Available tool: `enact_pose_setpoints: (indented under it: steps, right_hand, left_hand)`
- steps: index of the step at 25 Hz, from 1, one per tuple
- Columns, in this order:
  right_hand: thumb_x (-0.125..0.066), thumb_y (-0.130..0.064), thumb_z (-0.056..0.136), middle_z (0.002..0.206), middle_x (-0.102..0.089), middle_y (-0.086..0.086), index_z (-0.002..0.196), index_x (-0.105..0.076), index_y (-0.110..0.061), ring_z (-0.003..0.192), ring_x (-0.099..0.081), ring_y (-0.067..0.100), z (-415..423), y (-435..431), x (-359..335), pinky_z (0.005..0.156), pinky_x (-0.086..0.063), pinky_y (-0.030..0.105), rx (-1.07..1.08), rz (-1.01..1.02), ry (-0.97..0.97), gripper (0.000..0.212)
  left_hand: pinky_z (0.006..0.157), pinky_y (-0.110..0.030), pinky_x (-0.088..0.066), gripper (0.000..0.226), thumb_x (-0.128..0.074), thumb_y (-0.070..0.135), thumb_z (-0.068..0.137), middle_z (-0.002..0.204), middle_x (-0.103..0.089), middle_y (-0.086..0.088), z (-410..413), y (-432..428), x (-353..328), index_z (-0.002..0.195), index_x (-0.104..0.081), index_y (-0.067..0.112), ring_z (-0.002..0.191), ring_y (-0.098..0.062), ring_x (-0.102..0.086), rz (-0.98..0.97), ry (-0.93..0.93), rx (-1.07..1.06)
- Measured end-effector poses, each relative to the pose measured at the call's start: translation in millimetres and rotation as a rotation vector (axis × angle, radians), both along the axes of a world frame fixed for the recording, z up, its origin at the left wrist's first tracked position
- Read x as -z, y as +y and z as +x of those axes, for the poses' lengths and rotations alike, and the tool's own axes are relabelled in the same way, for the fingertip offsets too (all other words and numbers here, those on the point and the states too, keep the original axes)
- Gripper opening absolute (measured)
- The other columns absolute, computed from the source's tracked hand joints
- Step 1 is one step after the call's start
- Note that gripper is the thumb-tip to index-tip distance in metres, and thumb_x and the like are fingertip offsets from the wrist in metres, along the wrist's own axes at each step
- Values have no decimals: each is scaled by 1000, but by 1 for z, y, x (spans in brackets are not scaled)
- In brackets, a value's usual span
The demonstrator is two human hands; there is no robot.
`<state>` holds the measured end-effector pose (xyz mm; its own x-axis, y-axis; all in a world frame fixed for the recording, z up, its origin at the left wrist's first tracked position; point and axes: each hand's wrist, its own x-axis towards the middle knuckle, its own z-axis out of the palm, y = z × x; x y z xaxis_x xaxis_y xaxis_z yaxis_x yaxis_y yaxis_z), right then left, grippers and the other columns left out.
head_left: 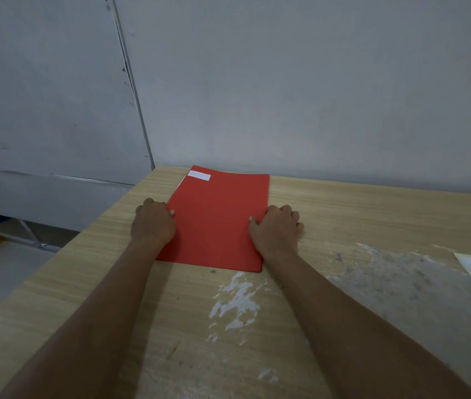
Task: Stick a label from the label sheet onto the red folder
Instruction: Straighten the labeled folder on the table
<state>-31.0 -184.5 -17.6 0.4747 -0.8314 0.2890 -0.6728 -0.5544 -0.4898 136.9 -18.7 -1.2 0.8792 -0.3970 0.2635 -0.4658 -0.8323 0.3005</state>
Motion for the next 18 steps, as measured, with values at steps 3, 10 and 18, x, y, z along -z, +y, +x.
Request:
enact_pose_setpoints:
  steps: [3,10,18]
  right_hand:
    - [-55,-49,87,115,-55,10,109,-63,-12,112,-45,30,0,0,0,92,-35,44,-2,5,-6,44]
    - [-54,-49,87,114,-55,10,109,-63,-11,111,-46,30,0,1,0,91,-35,44,2,-17,10,44]
    - [-53,-49,87,113,-55,10,108,-63,-11,110,-46,30,-1,1,1,91,-36,44,1,-32,18,44]
  left_hand:
    - [90,-47,-45,36,-46,27,100,118,-51,-20,2,-1,-1,119,-64,2,114,-38,-49,4,9,-3]
    - [87,-47,-45,36,-45,28,100,115,-51,-20,5,-1,0,117,-65,2,111,-38,-50,9,3,9]
    - [87,-47,-45,37,-44,28,101,116,-51,-20,2,-1,1,118,-63,2,112,-37,-50,18,-6,16]
